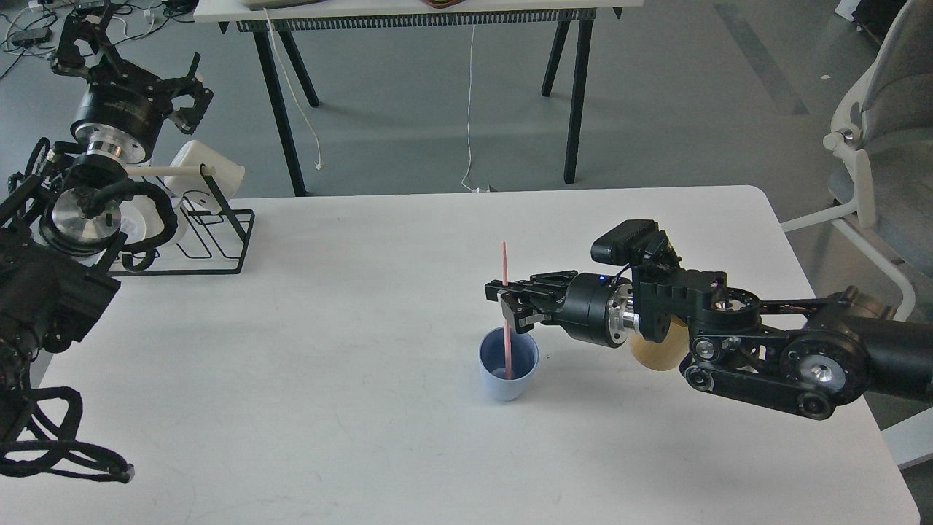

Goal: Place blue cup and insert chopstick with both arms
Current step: 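Carry the pink straw over the blue cup and lower it in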

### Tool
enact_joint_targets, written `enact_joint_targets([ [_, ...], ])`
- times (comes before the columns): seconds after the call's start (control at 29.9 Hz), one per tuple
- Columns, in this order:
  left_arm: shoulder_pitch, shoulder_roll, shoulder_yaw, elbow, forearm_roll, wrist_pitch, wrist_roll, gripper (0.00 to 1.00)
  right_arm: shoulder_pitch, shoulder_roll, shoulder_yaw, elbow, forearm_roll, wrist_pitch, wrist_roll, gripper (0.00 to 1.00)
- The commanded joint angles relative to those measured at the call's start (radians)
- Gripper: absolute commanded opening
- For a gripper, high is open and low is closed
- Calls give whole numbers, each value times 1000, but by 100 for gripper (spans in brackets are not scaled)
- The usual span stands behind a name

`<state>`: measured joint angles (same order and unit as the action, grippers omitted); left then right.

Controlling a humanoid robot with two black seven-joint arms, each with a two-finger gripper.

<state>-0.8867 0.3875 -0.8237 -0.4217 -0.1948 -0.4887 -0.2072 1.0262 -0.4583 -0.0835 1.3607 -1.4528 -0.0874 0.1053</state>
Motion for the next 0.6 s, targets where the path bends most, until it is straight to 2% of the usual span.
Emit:
enact_joint_targets([
  [0.0, 0, 1, 0, 0, 0, 0, -1, 100, 0, 1, -1, 0, 0, 0, -1, 27],
  [0.2, 0, 1, 2, 0, 0, 0, -1, 100, 2, 0, 7, 1, 5, 0, -1, 32],
  [0.33, 0, 2, 0, 0, 0, 0, 0, 100, 14, -16, 69, 5, 17, -12, 2, 44],
  [0.4, 0, 2, 2, 0, 1, 0, 3, 100, 2, -37, 180, 3, 43, -11, 4, 59],
  [0.47, -1, 2, 17, 0, 6, 0, 3, 100, -17, -54, 287, 3, 104, -9, 4, 91],
  [0.5, -3, 2, 31, 0, 8, 0, 3, 100, -35, -60, 332, 3, 153, -3, 4, 98],
  [0.57, -8, -1, 54, 0, 8, 0, -1, 100, -55, -66, 411, 1, 263, 3, 2, 98],
])
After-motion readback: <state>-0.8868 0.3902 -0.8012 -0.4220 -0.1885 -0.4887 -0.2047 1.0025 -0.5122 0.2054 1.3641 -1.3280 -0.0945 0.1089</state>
